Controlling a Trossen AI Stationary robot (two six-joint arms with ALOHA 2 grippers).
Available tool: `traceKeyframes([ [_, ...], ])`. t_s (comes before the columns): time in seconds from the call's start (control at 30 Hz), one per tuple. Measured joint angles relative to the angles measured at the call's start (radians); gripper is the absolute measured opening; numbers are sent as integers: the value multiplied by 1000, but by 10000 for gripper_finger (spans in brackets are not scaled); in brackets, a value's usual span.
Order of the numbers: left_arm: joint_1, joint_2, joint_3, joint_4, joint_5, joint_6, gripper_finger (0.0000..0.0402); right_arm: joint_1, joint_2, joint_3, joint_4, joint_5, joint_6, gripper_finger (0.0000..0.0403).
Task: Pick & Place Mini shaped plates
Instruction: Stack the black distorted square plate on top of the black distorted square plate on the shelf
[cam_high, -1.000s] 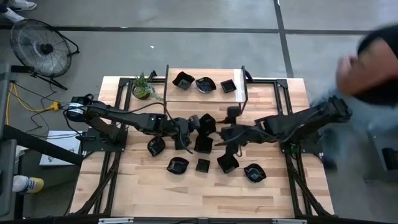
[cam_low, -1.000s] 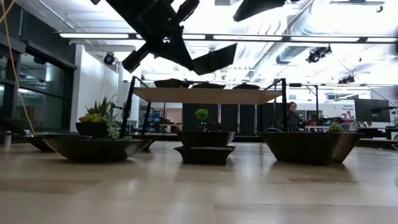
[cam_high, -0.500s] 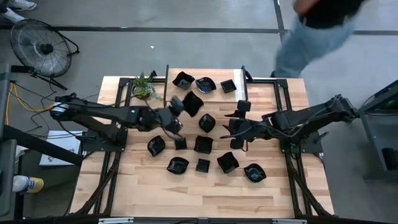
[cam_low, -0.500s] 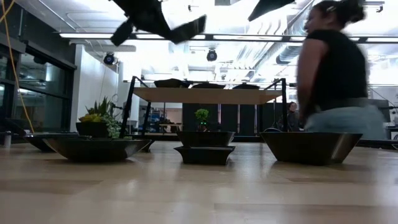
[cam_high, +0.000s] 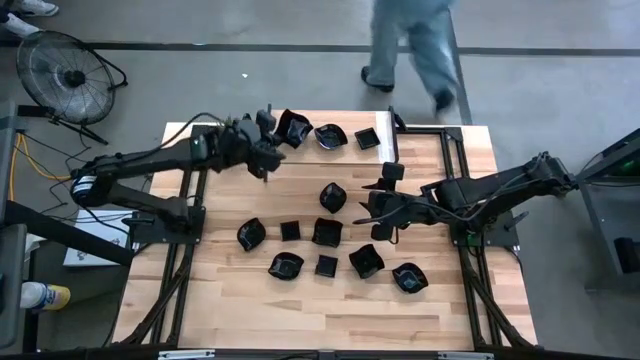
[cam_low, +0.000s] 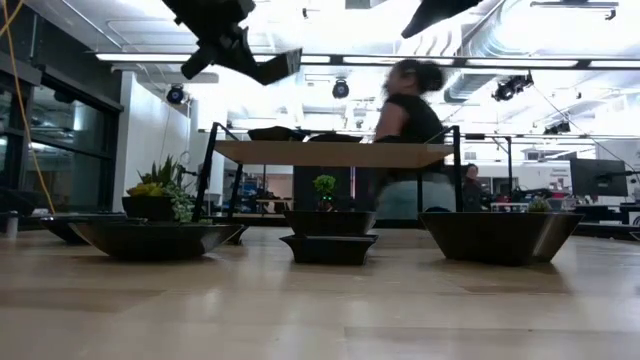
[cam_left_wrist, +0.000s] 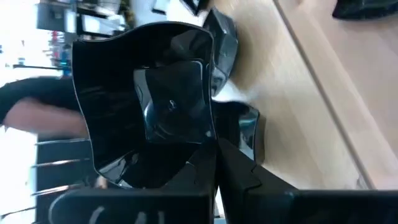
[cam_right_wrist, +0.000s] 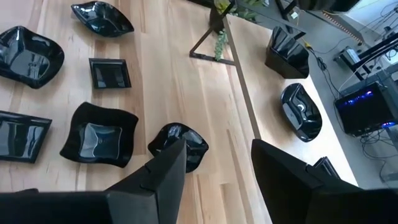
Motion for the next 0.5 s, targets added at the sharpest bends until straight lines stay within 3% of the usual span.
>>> traceKeyframes([
  [0.17,99,41,78,-106,104,127,0,0,0,0,-15,0,0,177],
  [0.37,184,126,198,-208,206,172,0,0,0,0,-16,0,0,178],
  [0.5,217,193,266,-278,226,204,0,0,0,0,-19,0,0,175],
])
